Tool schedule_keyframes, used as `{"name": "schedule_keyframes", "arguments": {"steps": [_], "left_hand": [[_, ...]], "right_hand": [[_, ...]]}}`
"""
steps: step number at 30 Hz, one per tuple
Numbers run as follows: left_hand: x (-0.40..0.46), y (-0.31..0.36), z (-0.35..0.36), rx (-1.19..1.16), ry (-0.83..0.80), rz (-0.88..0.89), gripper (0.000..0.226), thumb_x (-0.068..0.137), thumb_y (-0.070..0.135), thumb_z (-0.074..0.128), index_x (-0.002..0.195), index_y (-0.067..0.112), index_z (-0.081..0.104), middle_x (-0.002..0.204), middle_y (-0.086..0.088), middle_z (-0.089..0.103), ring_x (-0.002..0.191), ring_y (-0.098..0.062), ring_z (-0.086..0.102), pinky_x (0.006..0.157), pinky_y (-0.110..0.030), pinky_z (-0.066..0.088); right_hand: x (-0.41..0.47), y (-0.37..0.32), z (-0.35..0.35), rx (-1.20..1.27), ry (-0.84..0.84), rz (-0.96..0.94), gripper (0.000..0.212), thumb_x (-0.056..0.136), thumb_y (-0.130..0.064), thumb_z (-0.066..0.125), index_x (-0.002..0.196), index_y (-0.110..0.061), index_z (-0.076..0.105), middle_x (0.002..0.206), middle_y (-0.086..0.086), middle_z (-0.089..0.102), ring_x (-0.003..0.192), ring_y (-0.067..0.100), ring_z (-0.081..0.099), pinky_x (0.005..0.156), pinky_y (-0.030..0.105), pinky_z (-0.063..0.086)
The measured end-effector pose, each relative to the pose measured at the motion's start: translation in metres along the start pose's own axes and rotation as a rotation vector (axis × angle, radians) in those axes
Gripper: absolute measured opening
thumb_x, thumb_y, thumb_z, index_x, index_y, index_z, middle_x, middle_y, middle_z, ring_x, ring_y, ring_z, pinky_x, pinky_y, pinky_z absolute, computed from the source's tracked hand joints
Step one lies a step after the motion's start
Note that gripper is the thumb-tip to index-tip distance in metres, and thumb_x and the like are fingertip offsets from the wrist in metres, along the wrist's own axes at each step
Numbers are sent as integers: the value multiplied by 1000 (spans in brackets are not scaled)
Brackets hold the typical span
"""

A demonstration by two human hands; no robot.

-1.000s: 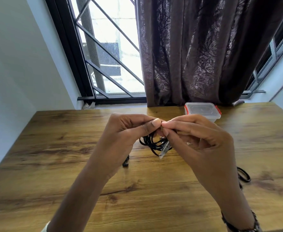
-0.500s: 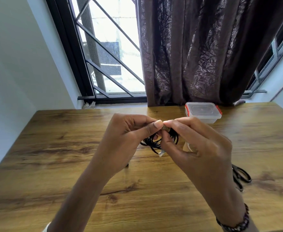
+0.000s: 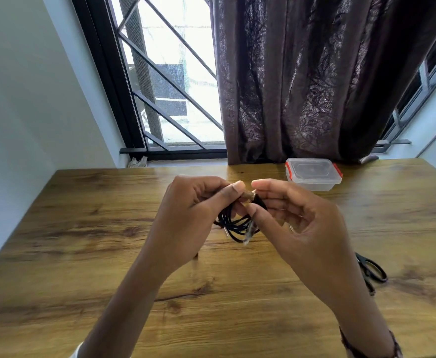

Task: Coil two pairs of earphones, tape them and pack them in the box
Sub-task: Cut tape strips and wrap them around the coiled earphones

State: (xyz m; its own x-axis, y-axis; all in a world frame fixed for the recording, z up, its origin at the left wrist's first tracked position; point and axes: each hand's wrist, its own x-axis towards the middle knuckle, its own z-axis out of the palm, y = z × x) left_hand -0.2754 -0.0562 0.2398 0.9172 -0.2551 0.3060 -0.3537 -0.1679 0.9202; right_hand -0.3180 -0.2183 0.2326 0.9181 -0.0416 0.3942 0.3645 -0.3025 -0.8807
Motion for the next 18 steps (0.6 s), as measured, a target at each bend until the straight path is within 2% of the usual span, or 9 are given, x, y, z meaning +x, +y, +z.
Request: {"name": "schedule_keyframes", "arguments": {"steps": [2,4,6,8,10,11,13,15,18], "left_hand": [[0,-2,1,-12,-3,5,21,84,29,62,83,14,77,71,-5,74,70,-25,71,69,-37,59],[0,-1,1,-17,0,13,19,84,28,63,81,16,78,71,-4,74,69,-23,71,65,-30,57],[-1,-2,1,-14,3,13,19,85,30,65,81,16,77,71,-3,74,69,-21,71,65,-30,56],[-1,-6,0,8,-6,17,25,87,37,64,82,17,77,72,-8,74,70,-29,71,68,-43,58],[-1,-10,-1,3,-21,15,37,88,50,56,85,20,77,76,-24,70,74,-47,65,72,-60,53],[-2,-11,-2,-4,-15,11,41,87,55,53,89,21,76,78,-30,67,76,-50,63,74,-63,51],[-4,-10,-3,19,14,33,41,87,55,55,99,21,73,77,-19,69,75,-38,66,76,-50,55],[-8,-5,-1,65,20,78,30,87,41,63,111,24,70,85,8,73,83,-7,69,79,-27,54],[-13,-2,4,168,55,177,28,84,25,68,112,25,70,97,14,72,95,-1,67,82,-16,51]], "right_hand": [[-1,1,5,-3,51,-17,24,81,-10,76,103,-18,72,90,-11,75,84,3,71,74,14,54],[-1,1,8,-48,95,-48,21,81,-8,76,99,-18,74,87,-11,74,81,5,71,72,16,55],[0,0,9,-119,117,-91,18,80,-8,76,97,-16,75,85,-12,73,78,5,71,70,15,55],[1,-2,10,-167,122,-120,16,79,-8,76,93,-17,76,82,-14,72,75,4,70,67,11,53],[2,-2,8,-158,109,-105,16,78,-8,76,90,-18,76,79,-14,72,72,3,69,65,11,53],[2,-2,7,-132,103,-86,16,77,-8,76,89,-19,76,78,-14,73,71,4,70,64,12,54],[3,-1,5,-74,94,-46,17,77,-8,76,90,-19,76,78,-12,74,71,5,71,64,15,56],[3,0,4,-40,82,-27,18,77,-7,76,90,-20,77,78,-11,74,71,7,71,63,16,57],[4,-1,3,-24,74,-15,20,77,-7,77,92,-21,76,79,-12,75,71,6,72,64,16,56]]}}
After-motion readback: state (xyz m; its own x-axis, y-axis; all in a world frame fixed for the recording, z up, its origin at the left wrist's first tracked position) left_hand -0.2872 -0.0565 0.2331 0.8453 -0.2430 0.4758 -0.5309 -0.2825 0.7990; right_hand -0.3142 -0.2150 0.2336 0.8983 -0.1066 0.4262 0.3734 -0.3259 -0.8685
